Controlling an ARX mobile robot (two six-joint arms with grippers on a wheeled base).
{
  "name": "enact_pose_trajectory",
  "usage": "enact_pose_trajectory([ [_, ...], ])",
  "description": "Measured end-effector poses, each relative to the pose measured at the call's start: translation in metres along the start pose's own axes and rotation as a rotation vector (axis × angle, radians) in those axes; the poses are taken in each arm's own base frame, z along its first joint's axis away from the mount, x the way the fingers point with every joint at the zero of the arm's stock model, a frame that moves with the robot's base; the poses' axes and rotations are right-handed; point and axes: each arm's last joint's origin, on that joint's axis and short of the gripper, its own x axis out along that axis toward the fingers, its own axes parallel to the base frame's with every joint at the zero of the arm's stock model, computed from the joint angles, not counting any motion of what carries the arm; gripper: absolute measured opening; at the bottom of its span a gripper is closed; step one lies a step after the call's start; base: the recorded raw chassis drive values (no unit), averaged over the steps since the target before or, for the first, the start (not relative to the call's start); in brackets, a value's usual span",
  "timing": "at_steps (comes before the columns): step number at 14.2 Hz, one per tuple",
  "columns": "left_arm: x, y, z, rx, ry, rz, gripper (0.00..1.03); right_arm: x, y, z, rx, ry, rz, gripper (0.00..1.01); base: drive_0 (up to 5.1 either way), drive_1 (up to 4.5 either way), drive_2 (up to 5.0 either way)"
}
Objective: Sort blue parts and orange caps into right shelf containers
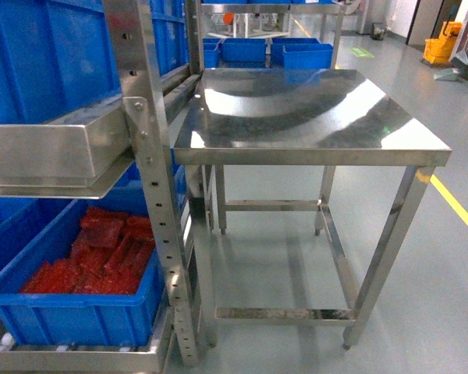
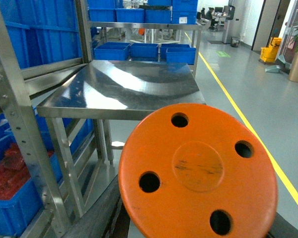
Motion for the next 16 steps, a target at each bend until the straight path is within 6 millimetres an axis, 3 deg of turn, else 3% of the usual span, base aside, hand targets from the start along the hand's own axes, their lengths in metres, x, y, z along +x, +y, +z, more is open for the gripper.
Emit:
enact_pose_trajectory([
  [16,0.0000,0.0000,0.0004,0.000,-0.003,-0.001,0.43,0.0000,0.0000,0.0005,0.000,-0.005,0.001,0.43,-5.0,2.36,2.4],
])
